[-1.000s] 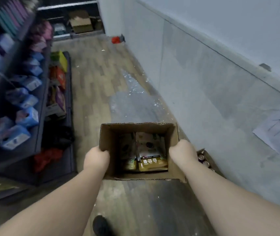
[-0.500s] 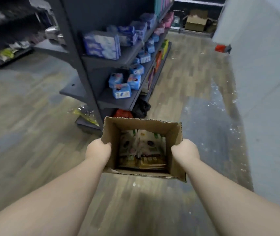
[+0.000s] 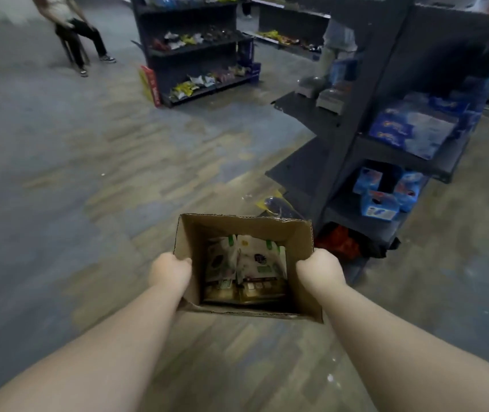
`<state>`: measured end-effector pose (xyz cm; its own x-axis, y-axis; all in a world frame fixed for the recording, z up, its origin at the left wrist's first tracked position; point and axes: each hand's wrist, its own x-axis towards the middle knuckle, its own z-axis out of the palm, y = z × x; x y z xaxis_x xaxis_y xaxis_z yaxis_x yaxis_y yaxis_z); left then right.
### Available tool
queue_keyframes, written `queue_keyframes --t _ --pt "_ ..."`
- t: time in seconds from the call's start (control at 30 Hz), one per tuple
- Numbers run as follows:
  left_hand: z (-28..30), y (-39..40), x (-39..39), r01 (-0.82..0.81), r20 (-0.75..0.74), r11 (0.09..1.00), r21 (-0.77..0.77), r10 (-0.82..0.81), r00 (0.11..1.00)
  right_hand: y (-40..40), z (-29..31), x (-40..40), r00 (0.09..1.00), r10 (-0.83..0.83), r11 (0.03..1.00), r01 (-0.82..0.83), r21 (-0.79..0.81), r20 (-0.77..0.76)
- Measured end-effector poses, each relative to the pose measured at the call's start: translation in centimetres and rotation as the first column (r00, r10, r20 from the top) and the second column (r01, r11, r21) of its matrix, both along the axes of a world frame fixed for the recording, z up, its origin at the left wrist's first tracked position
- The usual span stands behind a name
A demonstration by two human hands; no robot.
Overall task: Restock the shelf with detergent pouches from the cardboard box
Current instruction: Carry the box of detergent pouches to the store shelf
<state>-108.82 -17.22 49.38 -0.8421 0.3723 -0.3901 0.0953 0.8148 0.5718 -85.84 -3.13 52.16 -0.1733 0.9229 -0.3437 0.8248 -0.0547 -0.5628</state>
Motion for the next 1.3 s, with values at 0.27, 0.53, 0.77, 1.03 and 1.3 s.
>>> queue_keyframes --t 0.27,0.53,0.77,1.03,1.3 --pt "1.8 -4.0 -13.1 -0.245 -0.05 0.969 -0.017 0.244 0.969 1.5 0.6 -18.3 0.961 0.277 0.96 -0.277 0.042 0.013" --pt "2.1 -0.1 -26.1 -0.438 -0.058 0.899 0.023 0.439 0.897 9.1 -0.4 -35.8 0.888 0.46 0.887 -0.459 0.059 -0.008" --pt "4.5 7.8 -37.5 -0.565 -0.097 0.824 0.033 0.566 0.819 18.1 1.5 -50.5 0.841 0.54 0.841 -0.537 0.067 -0.031" --pt "5.8 15.8 -51.5 -0.561 -0.106 0.825 0.069 0.565 0.818 26.6 3.7 -64.2 0.832 0.553 0.831 -0.546 0.109 -0.043" --pt "3.8 28.2 -67.9 -0.372 -0.067 0.92 0.125 0.381 0.922 35.5 3.2 -75.1 0.937 0.347 0.931 -0.34 0.13 -0.042"
